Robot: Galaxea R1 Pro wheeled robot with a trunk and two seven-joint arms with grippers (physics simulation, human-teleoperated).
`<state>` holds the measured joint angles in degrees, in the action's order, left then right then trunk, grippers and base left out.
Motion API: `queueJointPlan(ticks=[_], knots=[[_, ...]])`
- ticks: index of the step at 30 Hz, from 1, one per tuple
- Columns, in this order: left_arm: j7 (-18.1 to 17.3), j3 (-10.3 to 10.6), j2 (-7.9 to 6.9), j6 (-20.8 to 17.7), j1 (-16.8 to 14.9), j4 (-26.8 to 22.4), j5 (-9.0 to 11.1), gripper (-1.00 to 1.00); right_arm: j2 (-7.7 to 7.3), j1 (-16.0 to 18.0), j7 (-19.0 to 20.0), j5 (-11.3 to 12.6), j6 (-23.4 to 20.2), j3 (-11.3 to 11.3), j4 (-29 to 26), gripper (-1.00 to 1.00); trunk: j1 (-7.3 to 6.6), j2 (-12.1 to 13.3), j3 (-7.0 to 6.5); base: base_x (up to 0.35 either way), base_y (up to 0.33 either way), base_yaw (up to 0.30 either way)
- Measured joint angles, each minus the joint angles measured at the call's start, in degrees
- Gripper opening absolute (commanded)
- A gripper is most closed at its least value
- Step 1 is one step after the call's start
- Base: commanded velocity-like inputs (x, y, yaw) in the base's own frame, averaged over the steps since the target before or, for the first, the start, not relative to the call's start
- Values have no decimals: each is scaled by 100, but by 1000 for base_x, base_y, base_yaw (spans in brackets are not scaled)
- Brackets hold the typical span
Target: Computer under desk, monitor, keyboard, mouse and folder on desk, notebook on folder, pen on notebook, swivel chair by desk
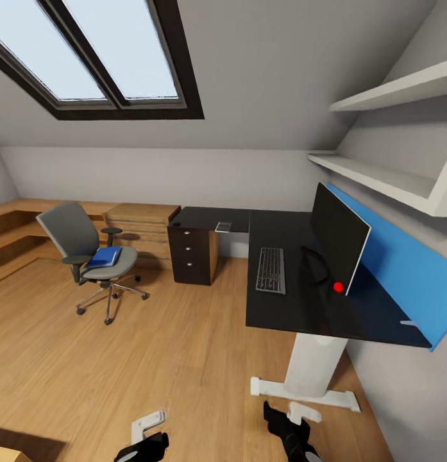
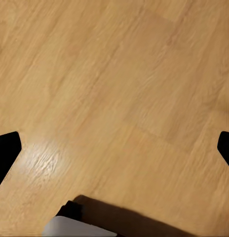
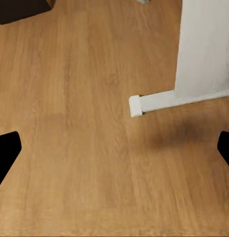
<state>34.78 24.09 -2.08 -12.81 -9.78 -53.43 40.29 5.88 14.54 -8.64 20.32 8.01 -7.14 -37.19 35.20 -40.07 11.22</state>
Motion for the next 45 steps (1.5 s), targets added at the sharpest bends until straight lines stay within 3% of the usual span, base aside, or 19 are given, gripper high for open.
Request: queueJointPlan(ticks=[5, 10, 13, 26, 35, 36, 45], knots=[[-2, 24, 14, 634, 0, 872, -14, 100, 1, -1, 11, -183, 48, 28, 903, 100, -110, 201, -90, 0, 0, 0], [13, 482, 36, 1737, 1, 1981, -316, 100, 22, 0, 22, -234, 423, 10, 1451, 100, -220, 401, -180, 0, 0, 0], [12, 575, 38, 1948, 1, 2145, -345, 100, 22, 0, 35, -240, 511, 3, 1512, 100, -286, 522, -235, 0, 0, 0], [-38, 643, 39, 2097, 0, 2305, -360, 100, 11, 0, 52, -252, 760, 9, 1554, 100, -572, 1045, -469, 0, 0, 0], [-57, 639, 40, 2115, 0, 2321, -376, 100, 2, 0, 113, -242, 794, 11, 1558, 100, -573, 1047, -470, 10, 12, 0], [-63, 645, 40, 2124, 1, 2323, -375, 100, -4, 0, 284, -247, 796, 9, 1665, 100, -575, 1045, -469, 113, 132, 0], [-64, 646, 39, 2127, 0, 2328, -373, 100, 1, -1, 335, -252, 795, 8, 2110, 100, -575, 1046, -470, 197, 215, 0]])
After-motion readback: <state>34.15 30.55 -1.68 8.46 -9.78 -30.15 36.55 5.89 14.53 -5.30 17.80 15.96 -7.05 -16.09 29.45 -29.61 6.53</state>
